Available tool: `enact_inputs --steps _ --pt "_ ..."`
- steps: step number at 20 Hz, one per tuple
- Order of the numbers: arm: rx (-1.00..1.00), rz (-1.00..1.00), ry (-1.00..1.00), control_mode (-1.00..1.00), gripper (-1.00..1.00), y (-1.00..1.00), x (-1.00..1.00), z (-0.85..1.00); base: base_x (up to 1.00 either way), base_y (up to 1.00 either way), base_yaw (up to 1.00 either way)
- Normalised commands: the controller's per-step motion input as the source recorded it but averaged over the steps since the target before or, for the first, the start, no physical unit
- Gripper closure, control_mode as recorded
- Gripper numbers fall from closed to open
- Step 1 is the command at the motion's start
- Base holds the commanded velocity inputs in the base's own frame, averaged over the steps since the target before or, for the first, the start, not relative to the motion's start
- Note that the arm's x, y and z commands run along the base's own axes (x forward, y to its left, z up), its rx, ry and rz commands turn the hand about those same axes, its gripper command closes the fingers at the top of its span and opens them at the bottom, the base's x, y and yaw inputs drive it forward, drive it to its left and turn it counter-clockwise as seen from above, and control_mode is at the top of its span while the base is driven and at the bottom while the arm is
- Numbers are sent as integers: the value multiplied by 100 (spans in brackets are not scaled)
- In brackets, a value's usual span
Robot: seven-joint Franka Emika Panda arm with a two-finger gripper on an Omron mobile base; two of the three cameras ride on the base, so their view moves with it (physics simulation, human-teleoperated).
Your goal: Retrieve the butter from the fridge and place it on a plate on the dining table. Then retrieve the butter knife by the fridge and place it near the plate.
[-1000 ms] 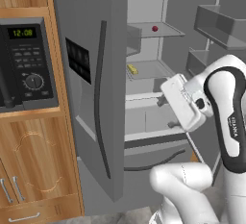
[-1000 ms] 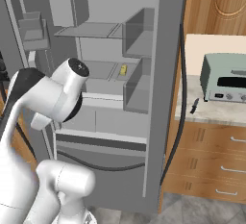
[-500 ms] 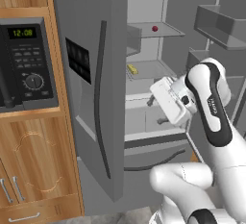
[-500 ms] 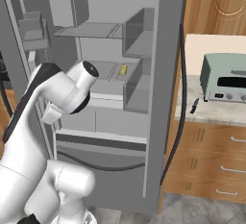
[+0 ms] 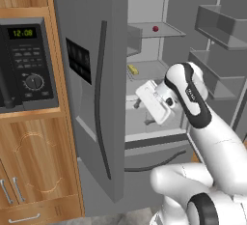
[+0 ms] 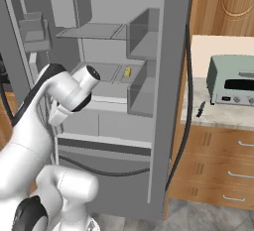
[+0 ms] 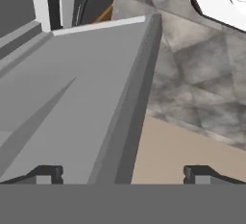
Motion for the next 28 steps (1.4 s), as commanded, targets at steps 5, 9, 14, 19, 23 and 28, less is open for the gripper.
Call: enact_inputs --steps 5,9,14,19,23,28 --pt "0 15 0 -100 -100 21 45 -31 0 0 0" --pt "1 18 0 -100 -100 29 40 -28 0 0 0" --pt "1 16 0 -100 -100 26 35 -24 0 0 0" --pt "6 14 0 -100 -100 17 19 -20 0 0 0" --pt "21 8 4 -100 -100 18 3 -16 0 0 0" --pt "17 9 4 -100 -100 41 0 -13 0 0 0"
